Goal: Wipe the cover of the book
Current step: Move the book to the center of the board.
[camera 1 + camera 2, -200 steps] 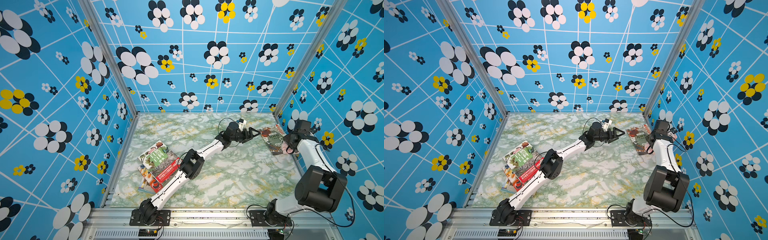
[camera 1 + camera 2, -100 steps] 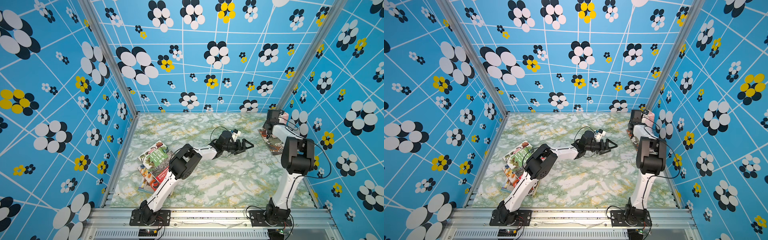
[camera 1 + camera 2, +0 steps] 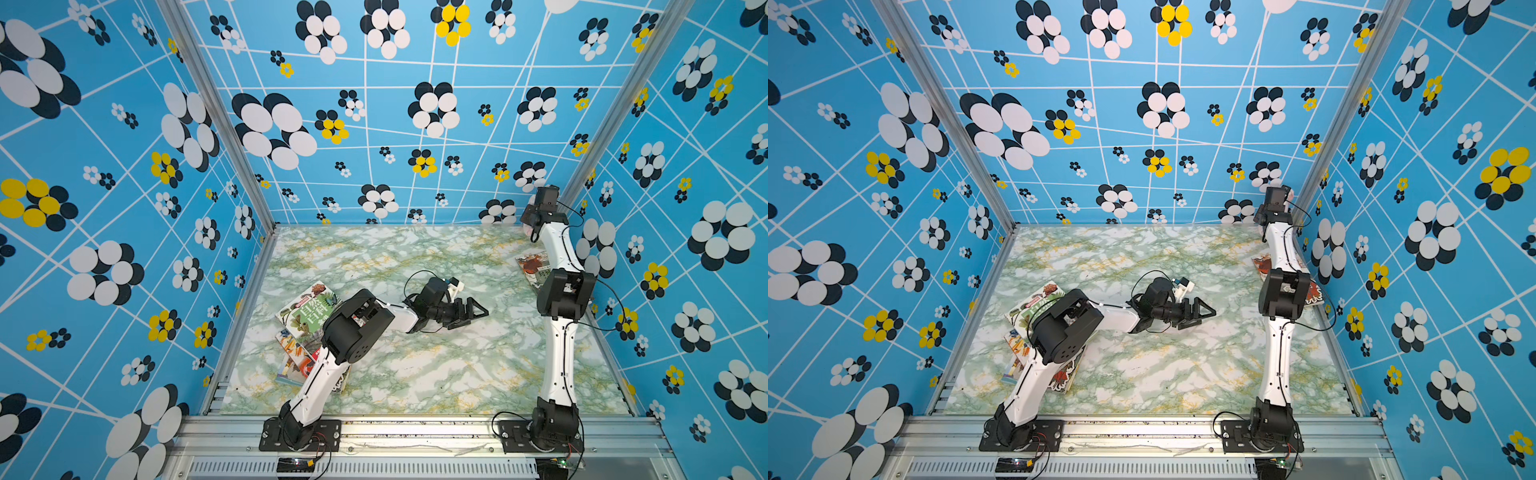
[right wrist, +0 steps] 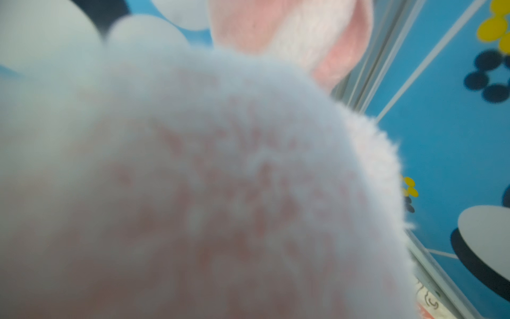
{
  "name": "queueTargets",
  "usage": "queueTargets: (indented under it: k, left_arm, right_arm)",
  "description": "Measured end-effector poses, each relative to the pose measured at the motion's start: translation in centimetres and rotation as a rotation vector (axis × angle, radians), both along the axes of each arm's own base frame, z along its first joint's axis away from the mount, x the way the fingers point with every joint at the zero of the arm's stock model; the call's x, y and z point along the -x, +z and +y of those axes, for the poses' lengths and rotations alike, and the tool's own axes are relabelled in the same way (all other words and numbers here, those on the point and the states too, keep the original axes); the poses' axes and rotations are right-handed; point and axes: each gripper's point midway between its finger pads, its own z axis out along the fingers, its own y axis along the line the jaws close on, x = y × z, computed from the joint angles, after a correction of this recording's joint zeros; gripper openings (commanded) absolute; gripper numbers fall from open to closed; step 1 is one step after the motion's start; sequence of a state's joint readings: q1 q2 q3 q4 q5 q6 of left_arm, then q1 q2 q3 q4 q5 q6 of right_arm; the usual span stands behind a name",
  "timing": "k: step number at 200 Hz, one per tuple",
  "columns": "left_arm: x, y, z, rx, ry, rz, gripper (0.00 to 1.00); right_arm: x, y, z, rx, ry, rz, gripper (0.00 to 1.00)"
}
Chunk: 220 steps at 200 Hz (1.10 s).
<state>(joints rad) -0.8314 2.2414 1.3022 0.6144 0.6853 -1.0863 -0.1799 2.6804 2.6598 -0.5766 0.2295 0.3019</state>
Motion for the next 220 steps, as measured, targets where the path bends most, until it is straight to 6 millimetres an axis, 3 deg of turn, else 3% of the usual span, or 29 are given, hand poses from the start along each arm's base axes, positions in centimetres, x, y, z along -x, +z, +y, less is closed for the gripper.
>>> queueTargets:
  k: [43, 59, 77, 91, 125, 181, 201, 220]
  left_arm:
    - [0.8, 2.1, 0.8, 0.002, -0.018, -0.056, 0.99]
    - [1.0, 2.0, 0.8, -0.004, -0.024, -0.052, 0.99]
    - [1.1, 1.9, 0.8, -0.005, -0.028, -0.048, 0.99]
    - [1.2, 1.9, 0.8, -0.007, -0.03, -0.046, 0.99]
    - [1.4, 1.8, 0.7, -0.009, -0.034, -0.044, 0.99]
    - [1.7, 1.4, 0.2, -0.021, -0.037, -0.034, 0.99]
    - [1.8, 1.2, -0.6, -0.018, -0.043, -0.031, 0.99]
    - [2.0, 1.3, -1.5, -0.011, -0.055, -0.036, 0.99]
  right_arm:
    - [5.2, -7.0, -6.3, -0.14, -0.151, 0.203, 0.0]
    - [6.8, -8.0, -7.4, -0.197, -0.189, 0.244, 0.0]
    - [7.8, -8.9, -7.2, -0.246, -0.209, 0.273, 0.0]
    - [8.4, -10.0, -6.4, -0.278, -0.215, 0.303, 0.0]
    - [10.9, -9.9, -3.4, -0.34, -0.206, 0.339, 0.0]
    - [18.8, -9.9, 7.0, -0.47, -0.116, 0.365, 0.0]
    - [20.3, -9.1, 9.5, -0.486, -0.061, 0.36, 0.0]
    - [21.3, -6.7, 9.3, -0.43, -0.05, 0.325, 0.0]
